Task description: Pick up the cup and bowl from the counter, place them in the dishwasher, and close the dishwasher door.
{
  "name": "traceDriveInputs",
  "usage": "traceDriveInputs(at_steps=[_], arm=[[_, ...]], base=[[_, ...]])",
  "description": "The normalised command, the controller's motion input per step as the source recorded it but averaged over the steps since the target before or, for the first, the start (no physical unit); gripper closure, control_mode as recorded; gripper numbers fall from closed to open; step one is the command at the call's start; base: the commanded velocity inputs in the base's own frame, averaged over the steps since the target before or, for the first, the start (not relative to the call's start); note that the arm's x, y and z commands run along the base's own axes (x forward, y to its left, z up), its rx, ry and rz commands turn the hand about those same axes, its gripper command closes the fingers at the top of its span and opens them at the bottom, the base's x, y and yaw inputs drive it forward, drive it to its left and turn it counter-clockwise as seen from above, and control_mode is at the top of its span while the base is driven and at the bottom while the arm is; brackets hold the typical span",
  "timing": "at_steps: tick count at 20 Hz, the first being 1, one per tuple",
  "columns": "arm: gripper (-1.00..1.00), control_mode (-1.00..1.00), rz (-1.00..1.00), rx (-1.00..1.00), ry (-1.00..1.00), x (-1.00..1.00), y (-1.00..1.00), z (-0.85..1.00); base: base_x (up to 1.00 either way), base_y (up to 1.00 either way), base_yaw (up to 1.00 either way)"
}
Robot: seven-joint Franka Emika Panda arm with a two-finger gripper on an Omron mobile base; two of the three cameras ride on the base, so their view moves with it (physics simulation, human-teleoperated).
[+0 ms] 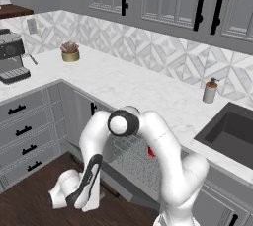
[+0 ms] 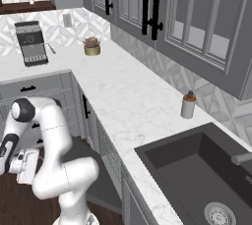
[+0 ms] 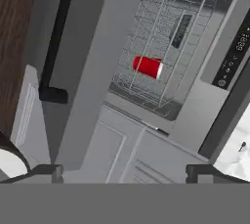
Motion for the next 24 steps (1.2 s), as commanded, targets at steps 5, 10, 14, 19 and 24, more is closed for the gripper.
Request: traceDriveInputs(at_steps=[5,10,14,19,24], arm=[[-1.00,-1.00,-0.22,-0.43,0.00,0.27,-0.28,-1.00],[-1.00,-1.00,-0.21,-0.29,0.00,0.90,-0.29,-1.00],[-1.00,-1.00,-0.19,-0.26,0.00,0.99,-0.30,-0.96],[-1.00,-1.00,-0.17,-0.21,0.00,1.00,-0.83,-0.40],[-1.00,-1.00,-0.07,-0.05,0.00,1.00,-1.00,-0.01]], base=[[0.00,0.00,0.00],[0.00,0.00,0.00],[0.00,0.00,0.00],[0.00,0.00,0.00],[0.00,0.00,0.00]])
